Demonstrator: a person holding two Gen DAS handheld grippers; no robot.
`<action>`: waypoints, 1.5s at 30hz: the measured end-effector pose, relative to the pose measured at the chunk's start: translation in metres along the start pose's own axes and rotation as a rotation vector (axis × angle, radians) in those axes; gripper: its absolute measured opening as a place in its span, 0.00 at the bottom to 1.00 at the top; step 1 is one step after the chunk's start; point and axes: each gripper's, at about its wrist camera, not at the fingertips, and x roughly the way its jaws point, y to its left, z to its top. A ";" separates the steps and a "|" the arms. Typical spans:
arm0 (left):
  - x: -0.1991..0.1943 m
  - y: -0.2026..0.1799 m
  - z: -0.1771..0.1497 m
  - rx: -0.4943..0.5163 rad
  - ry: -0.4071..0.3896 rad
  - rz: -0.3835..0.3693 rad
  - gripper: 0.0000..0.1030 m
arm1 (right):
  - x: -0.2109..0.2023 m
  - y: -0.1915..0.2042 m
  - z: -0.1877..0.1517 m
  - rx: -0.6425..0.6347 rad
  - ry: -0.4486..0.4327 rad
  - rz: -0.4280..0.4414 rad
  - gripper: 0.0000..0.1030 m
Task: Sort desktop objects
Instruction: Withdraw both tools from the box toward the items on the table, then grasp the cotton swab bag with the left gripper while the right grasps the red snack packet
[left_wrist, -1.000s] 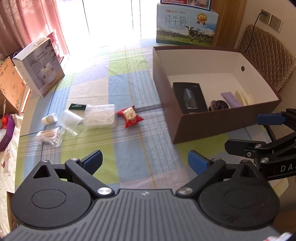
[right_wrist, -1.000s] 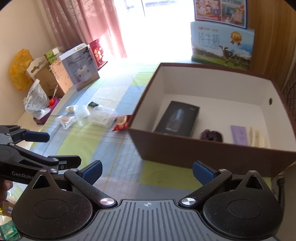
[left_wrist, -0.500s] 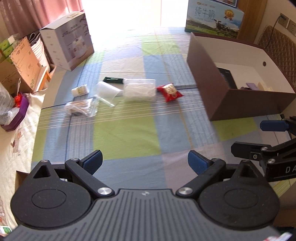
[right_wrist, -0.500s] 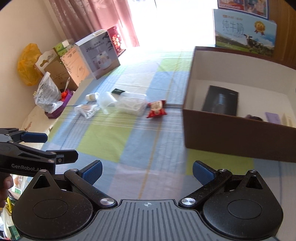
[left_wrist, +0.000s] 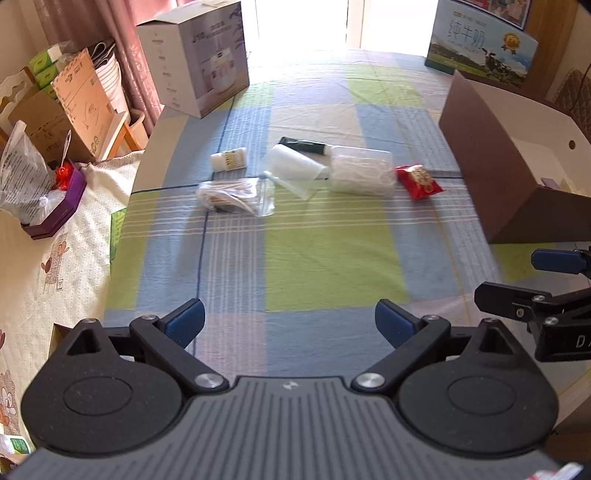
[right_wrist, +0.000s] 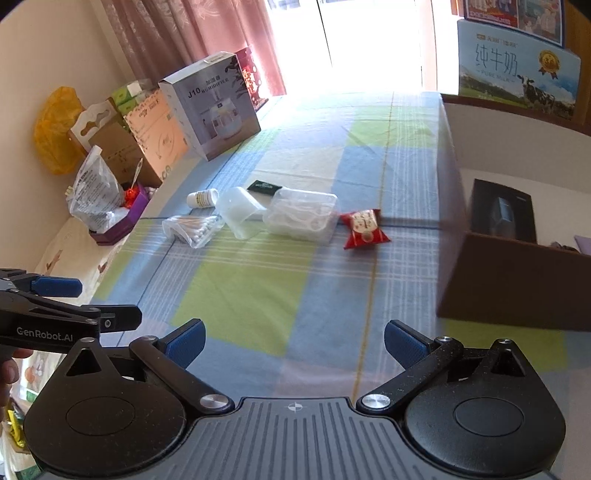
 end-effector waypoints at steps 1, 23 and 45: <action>0.003 0.005 0.000 -0.002 -0.003 0.003 0.94 | 0.004 0.003 0.001 -0.004 -0.008 -0.003 0.98; 0.097 0.073 0.052 0.362 -0.163 -0.051 0.89 | 0.094 -0.013 0.036 0.064 -0.023 -0.166 0.80; 0.163 0.073 0.077 0.424 -0.067 -0.158 0.28 | 0.126 -0.027 0.055 0.021 -0.025 -0.263 0.77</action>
